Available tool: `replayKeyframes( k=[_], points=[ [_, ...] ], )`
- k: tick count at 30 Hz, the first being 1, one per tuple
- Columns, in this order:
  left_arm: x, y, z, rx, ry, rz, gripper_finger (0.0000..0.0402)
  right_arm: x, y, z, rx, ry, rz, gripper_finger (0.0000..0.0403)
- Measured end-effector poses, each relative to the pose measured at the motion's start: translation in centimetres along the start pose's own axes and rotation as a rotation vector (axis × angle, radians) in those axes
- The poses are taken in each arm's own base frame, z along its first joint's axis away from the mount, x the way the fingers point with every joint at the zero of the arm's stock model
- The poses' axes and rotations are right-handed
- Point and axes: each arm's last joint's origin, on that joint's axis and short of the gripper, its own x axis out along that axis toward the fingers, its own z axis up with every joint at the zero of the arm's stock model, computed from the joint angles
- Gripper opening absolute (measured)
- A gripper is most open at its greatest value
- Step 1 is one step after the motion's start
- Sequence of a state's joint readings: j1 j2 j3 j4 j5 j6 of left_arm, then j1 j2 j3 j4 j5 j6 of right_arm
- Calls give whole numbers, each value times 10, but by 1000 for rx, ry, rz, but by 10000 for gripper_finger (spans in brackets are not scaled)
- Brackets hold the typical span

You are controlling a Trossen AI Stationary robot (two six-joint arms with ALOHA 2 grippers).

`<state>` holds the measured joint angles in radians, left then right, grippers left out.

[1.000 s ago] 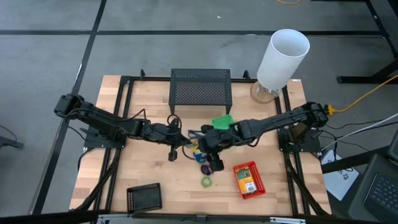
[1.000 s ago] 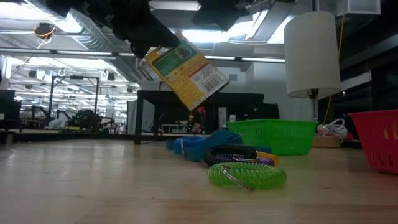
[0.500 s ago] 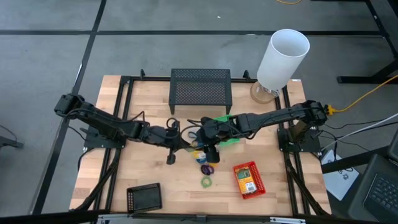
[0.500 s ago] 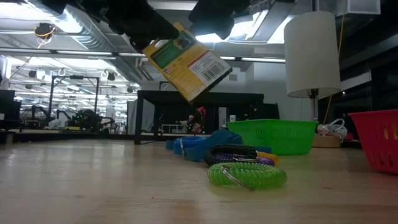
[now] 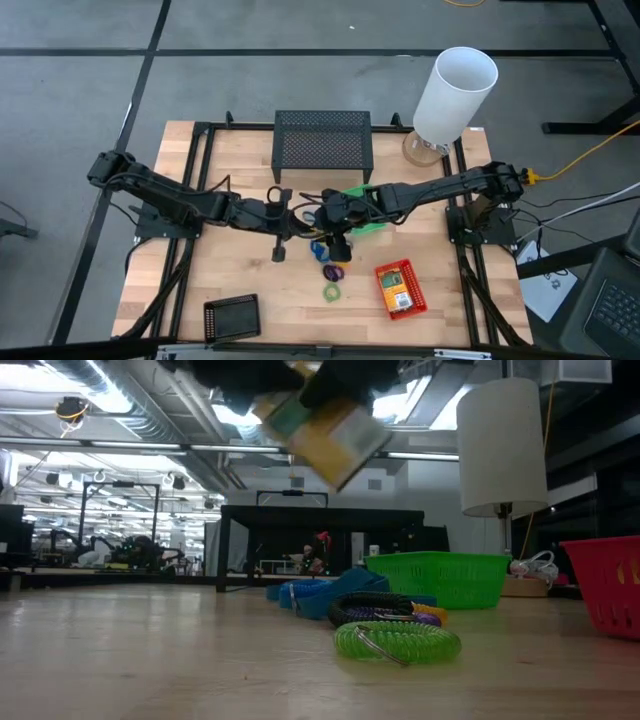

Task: Pick & Place Office Desk Supplies
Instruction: Put the crayon box into the red basket

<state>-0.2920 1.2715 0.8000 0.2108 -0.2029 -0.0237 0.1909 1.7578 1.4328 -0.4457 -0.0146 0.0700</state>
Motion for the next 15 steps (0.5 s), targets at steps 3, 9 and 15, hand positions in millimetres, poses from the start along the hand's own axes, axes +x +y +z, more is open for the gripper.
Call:
replayKeyframes(
  k=[3, 9, 15],
  points=[
    [0, 0, 1, 0, 10, -11, 2, 1, -1, 0, -1, -2, -18, 200],
    [-1, 0, -6, -26, 78, 25, 2, 2, -1, 0, -26, -1, -23, 148],
    [-1, -1, -5, -25, 70, 18, 1, 2, -1, 0, -25, 0, -27, 31]
  ],
)
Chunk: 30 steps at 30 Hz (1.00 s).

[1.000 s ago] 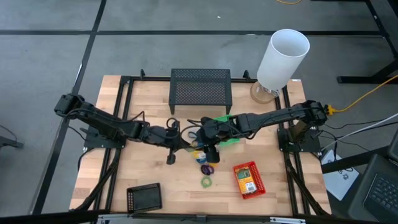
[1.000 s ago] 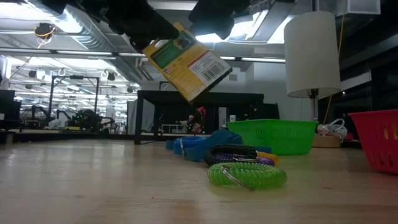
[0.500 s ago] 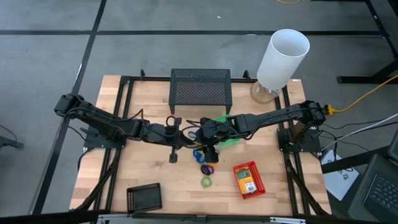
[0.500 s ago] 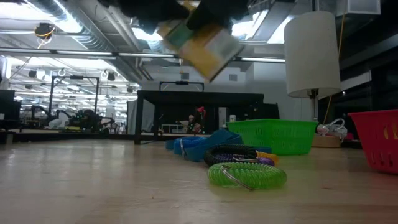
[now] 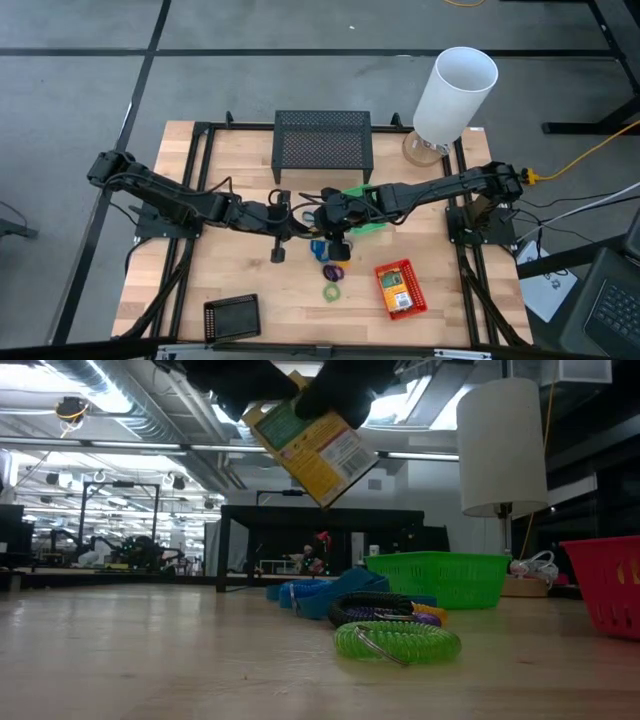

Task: Pick & Place Office Desk Supplies
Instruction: Put the crayon box into the red basket

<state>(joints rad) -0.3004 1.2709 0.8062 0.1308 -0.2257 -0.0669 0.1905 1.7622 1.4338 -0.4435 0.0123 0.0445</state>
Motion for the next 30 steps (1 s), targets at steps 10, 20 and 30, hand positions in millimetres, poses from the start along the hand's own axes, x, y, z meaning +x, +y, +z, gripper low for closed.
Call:
replayKeyframes(
  k=[10, 20, 30],
  points=[
    [-9, 2, 5, 37, -21, 94, 84, -1, -6, -11, 20, 118, -74, 29],
    [-59, 14, 4, 10, 76, 379, 152, -18, -25, -22, 183, 225, -272, 29],
    [-69, 11, -49, -48, 184, 384, 136, -128, -26, -27, 514, 131, -464, 29]
  ],
)
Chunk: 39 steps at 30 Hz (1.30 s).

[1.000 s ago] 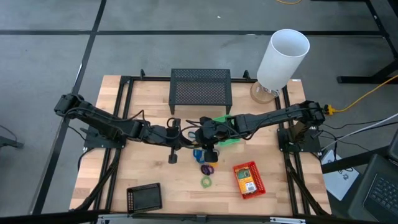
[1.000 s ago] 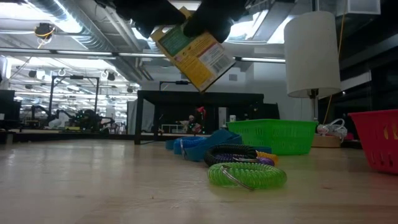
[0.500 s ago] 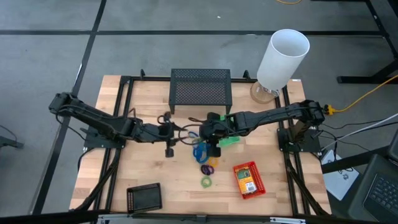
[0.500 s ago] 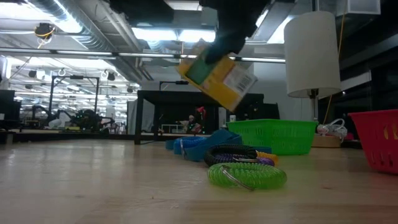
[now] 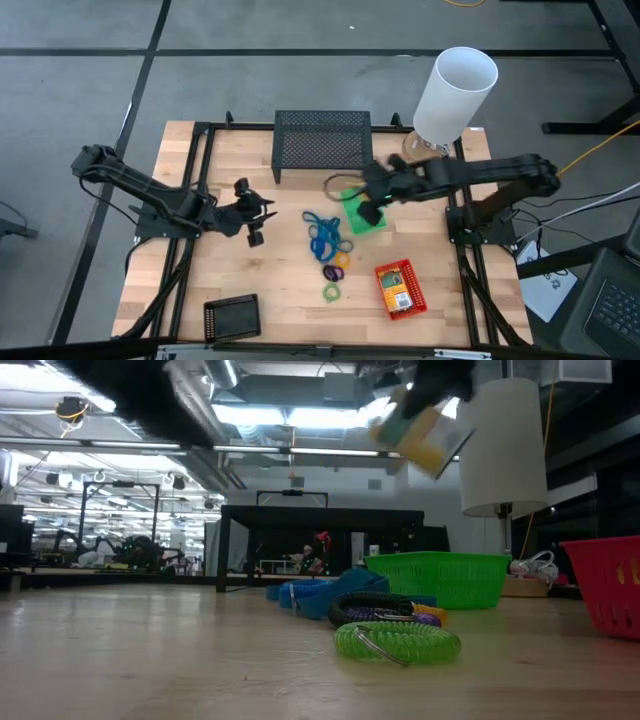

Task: Pick & Place Office Desk Supplies
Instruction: Put the crayon box into the red basket

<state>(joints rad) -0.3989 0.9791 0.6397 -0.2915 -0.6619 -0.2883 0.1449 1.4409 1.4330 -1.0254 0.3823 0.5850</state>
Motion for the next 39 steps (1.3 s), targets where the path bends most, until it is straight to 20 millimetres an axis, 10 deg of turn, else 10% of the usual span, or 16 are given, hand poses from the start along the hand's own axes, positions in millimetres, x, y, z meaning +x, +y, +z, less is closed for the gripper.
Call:
replayKeyframes(
  k=[8, 15, 27, 39],
  points=[
    [9, -5, -21, 46, -1, -122, 129, -38, -6, -46, 370, 256, -98, 29],
    [9, -9, -23, 112, 0, -254, 130, -54, 35, -71, 632, 287, 24, 29],
    [7, -13, -22, 165, -1, -414, 129, -18, 133, -134, 773, 426, 22, 29],
    [6, -15, -20, 171, -14, -493, 129, -16, 147, -164, 816, 354, -66, 29]
  ],
)
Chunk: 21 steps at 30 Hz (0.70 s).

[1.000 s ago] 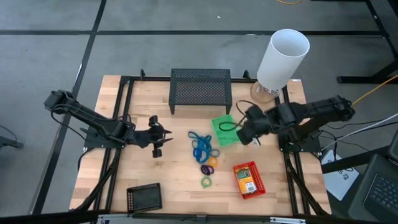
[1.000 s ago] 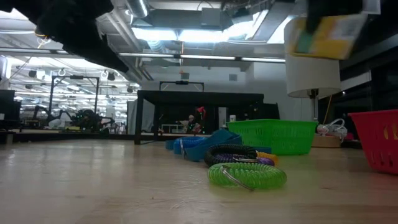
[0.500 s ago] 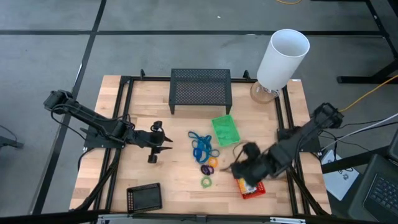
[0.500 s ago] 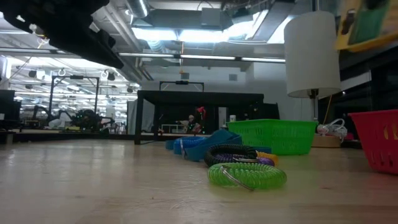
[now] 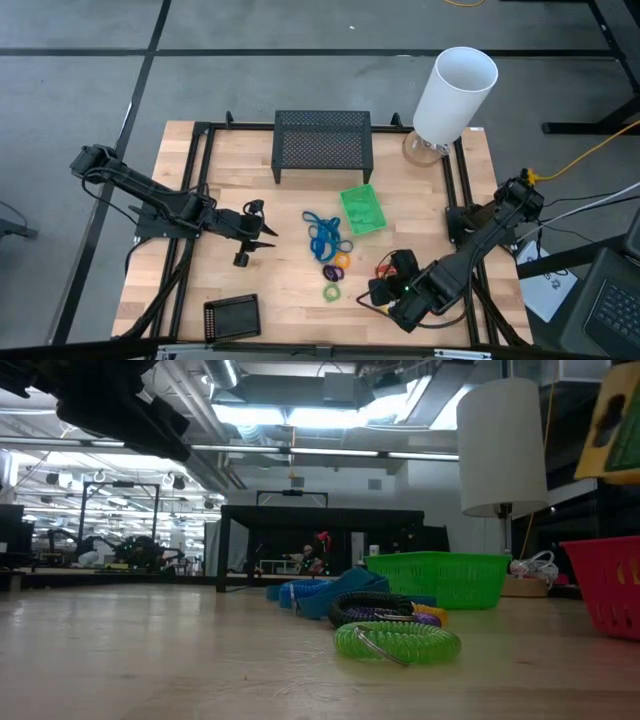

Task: Pick & Place Office Desk Supplies
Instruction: Put the crayon box into the red basket

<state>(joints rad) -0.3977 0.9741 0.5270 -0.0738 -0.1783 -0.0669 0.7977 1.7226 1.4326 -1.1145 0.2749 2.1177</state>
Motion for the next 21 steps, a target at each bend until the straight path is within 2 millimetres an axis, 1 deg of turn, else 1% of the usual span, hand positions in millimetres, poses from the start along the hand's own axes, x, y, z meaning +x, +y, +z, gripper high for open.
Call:
replayKeyframes(
  k=[10, 12, 16, 21],
  points=[
    [0, 0, 1, -3, -10, -3, 129, 0, -9, -1, -34, -30, -58, 29],
    [0, 0, 2, -8, -20, -3, 129, 4, -12, -1, -47, -38, -73, 29],
    [0, -1, 2, -13, -24, -27, 129, 19, -19, -2, -49, -40, -81, 29],
    [0, -1, 2, -20, -23, -27, 129, 31, -23, -4, -53, -24, -73, 29]
  ],
)
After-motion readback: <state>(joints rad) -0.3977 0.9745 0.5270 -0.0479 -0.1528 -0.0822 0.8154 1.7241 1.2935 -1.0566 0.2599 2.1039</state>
